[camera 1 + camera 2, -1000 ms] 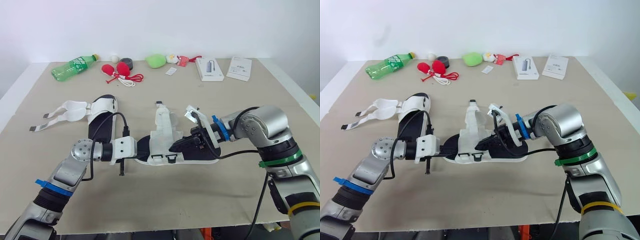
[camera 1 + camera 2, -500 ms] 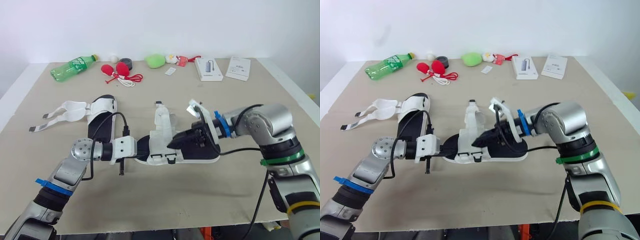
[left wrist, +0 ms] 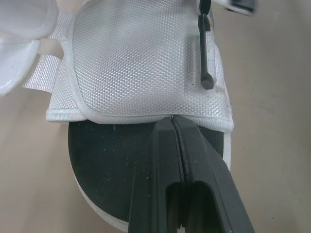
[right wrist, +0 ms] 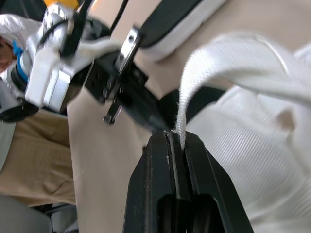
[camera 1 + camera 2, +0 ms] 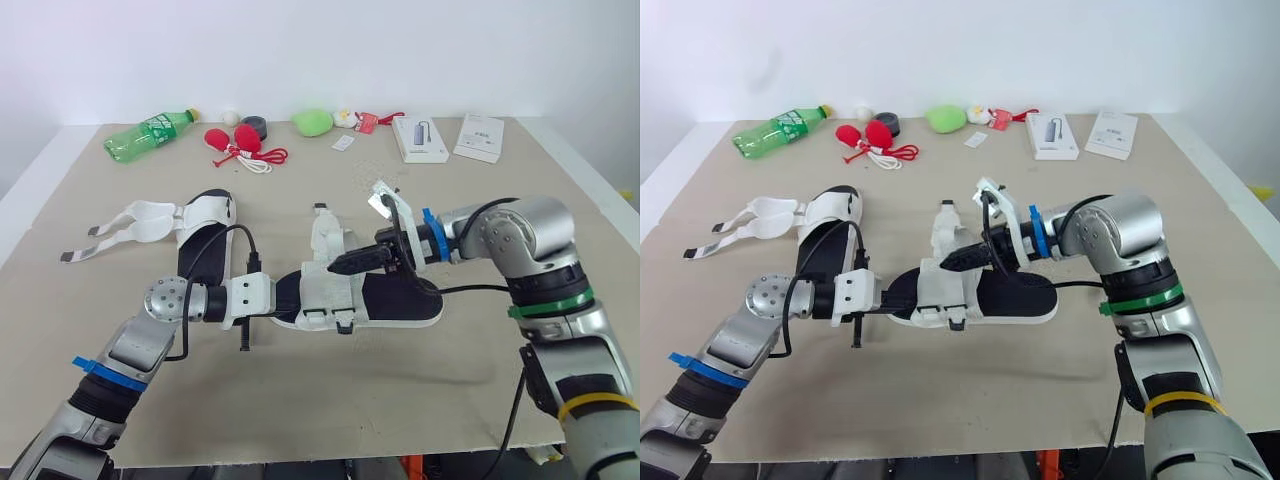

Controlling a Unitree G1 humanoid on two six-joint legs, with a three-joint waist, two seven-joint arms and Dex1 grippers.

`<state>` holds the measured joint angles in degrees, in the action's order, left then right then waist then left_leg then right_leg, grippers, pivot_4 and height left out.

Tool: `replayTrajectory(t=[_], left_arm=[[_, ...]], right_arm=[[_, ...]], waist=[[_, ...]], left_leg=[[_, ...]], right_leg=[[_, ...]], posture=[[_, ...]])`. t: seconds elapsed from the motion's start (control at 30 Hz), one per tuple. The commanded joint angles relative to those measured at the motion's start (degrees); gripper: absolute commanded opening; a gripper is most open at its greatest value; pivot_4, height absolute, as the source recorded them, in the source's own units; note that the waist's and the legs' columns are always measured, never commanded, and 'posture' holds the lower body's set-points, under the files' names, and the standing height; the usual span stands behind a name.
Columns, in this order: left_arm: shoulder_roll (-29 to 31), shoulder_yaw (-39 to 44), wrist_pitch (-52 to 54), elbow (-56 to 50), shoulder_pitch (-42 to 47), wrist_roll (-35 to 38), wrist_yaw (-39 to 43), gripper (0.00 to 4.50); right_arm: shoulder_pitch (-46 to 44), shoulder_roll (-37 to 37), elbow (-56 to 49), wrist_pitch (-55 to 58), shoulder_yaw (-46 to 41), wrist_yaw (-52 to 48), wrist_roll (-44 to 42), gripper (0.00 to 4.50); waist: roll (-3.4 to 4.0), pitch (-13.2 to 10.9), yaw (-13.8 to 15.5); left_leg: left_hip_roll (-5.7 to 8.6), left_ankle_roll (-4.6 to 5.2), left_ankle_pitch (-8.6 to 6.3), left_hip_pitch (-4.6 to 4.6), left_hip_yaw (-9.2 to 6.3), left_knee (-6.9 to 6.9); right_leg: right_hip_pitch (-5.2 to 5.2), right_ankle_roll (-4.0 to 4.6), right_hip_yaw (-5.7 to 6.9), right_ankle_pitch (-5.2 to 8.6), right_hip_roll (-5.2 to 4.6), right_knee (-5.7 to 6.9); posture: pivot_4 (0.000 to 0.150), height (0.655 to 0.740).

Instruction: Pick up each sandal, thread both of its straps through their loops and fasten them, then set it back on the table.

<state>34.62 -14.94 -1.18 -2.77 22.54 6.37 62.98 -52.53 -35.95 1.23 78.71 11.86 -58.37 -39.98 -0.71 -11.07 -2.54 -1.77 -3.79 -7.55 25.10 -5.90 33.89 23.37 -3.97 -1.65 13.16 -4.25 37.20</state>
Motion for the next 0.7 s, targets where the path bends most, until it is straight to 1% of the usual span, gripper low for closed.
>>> replayTrajectory(t=[0.03, 0.23, 0.37, 0.4, 0.47, 0.57, 0.6, 0.7], left_arm=[[0.23, -0.75, 0.45, -0.41, -0.59, -0.77, 0.13, 0.00], [-0.16, -1.23, 0.33, -0.06, -0.25, -0.81, 0.16, 0.00], [-0.44, -1.45, 0.19, 0.51, 0.19, -0.81, 0.27, 0.00], [-0.51, -1.50, 0.13, 0.67, 0.28, -0.84, 0.31, 0.00], [-0.60, -1.60, 0.08, 0.88, 0.41, -0.83, 0.40, 0.00], [-0.75, -1.74, -0.06, 1.14, 0.53, -0.88, 0.47, 0.00], [-0.80, -1.73, -0.06, 1.21, 0.58, -0.85, 0.47, 0.00], [-0.88, -1.65, -0.13, 1.48, 0.73, -0.81, 0.51, 0.00]], right_arm=[[1.88, -1.00, -5.35, 2.43, -3.35, 0.60, -3.18, 0.03], [5.76, -0.51, -9.32, 4.31, -5.91, 3.46, -5.34, 0.03], [6.55, -2.79, -10.74, 3.78, -4.96, 1.43, -6.57, 0.03], [6.32, -3.68, -10.89, 2.40, -4.30, 0.23, -6.32, 0.69], [5.30, -5.08, -9.92, -0.63, -3.21, -0.50, -4.53, 1.38], [3.20, -8.72, -7.72, -3.36, -1.95, -5.04, -3.83, 2.76], [2.54, -10.22, -7.20, -3.95, -2.14, -7.41, -4.41, 3.03], [1.94, -14.10, -6.41, -1.95, -3.50, -13.91, -8.74, 3.03]], waist=[[0.00, 0.00, -0.03], [0.00, 0.00, 0.02], [0.00, 0.00, 0.00], [0.00, 0.00, 0.08], [0.00, 0.00, 0.04], [0.00, 0.00, 0.00], [0.01, 0.00, 0.07], [0.00, 0.00, 0.12]], left_leg=[[0.00, 0.00, 0.00, 0.00, 0.00, 0.00], [0.00, 0.00, 0.00, -0.01, 0.00, 0.01], [0.00, 0.00, 0.00, -0.01, 0.00, 0.01], [0.00, 0.00, 0.00, -0.01, 0.00, 0.01], [0.00, 0.00, 0.00, 0.00, 0.00, 0.03], [0.00, 0.00, 0.00, -0.01, 0.00, 0.04], [0.00, 0.00, 0.00, -0.01, 0.01, 0.06], [0.01, 0.00, 0.00, 0.01, 0.01, 0.11]], right_leg=[[0.01, 0.00, 0.00, 0.00, 0.00, 0.00], [-0.02, 0.00, 0.00, 0.00, 0.00, 0.00], [-0.01, 0.00, 0.00, 0.00, 0.00, 0.00], [-0.01, 0.00, 0.00, 0.00, 0.00, 0.00], [-0.02, 0.01, 0.00, 0.01, 0.00, -0.01], [0.00, 0.22, 0.00, 0.11, 0.00, 0.00], [0.00, 0.23, 0.00, 0.11, 0.00, 0.00], [-0.04, 0.22, 0.00, 0.11, -0.02, -0.04]], posture=[[0.150, 0.7400], [0.150, 0.7400], [0.150, 0.7400], [0.150, 0.7400], [0.150, 0.7400], [0.150, 0.7400], [0.150, 0.7400], [0.150, 0.7400]])
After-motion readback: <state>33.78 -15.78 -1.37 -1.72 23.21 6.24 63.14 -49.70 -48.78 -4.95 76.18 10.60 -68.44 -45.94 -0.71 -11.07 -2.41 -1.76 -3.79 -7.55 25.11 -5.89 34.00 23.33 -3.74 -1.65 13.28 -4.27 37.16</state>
